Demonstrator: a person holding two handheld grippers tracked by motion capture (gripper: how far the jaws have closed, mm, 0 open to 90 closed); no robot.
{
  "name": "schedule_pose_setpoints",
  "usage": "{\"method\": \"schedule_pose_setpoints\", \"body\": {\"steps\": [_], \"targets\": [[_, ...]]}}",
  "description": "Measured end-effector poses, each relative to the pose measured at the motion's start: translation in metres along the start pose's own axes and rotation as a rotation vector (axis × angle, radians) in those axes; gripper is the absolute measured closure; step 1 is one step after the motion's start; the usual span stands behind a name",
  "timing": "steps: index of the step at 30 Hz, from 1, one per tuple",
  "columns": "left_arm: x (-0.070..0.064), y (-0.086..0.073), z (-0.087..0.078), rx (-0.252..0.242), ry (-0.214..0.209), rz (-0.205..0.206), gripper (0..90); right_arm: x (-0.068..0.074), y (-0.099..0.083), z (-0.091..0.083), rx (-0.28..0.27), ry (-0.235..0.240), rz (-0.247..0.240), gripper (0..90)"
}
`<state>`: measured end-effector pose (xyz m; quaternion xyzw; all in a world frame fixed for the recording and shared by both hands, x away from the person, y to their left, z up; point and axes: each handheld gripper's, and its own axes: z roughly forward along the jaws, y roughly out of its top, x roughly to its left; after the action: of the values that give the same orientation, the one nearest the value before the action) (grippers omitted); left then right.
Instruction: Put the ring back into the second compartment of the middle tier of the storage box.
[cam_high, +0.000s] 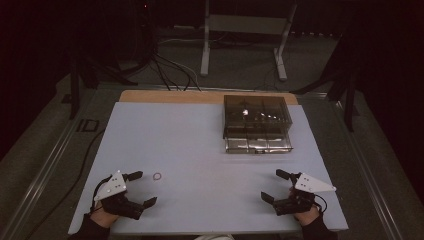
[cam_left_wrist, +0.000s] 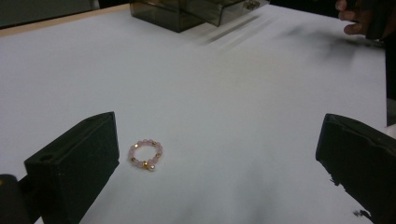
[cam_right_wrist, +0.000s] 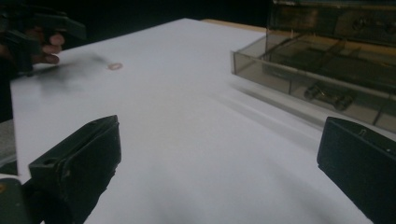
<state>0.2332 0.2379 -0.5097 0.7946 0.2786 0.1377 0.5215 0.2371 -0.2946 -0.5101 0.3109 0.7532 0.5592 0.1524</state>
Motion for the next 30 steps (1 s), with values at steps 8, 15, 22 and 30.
{"method": "schedule_pose_setpoints", "body": {"steps": [8, 15, 22, 30], "targets": [[0.0005, 0.0012, 0.0011, 0.005, -0.006, -0.001, 0.9, 0.0003, -0.0035, 0.0032, 0.036, 0.004, 0.003, 0.0], [0.0007, 0.0005, 0.0025, 0.018, -0.009, 0.006, 0.8, 0.0015, -0.0025, 0.0018, 0.031, 0.002, 0.005, 0.0], [-0.0016, -0.0003, 0.0048, 0.048, -0.038, 0.022, 0.8, 0.0022, 0.0008, 0.0019, 0.023, 0.002, -0.007, 0.0], [-0.0056, 0.0059, 0.0055, 0.040, -0.063, 0.043, 0.8, 0.0041, 0.0025, 0.0017, 0.014, 0.006, -0.007, 0.0]]}}
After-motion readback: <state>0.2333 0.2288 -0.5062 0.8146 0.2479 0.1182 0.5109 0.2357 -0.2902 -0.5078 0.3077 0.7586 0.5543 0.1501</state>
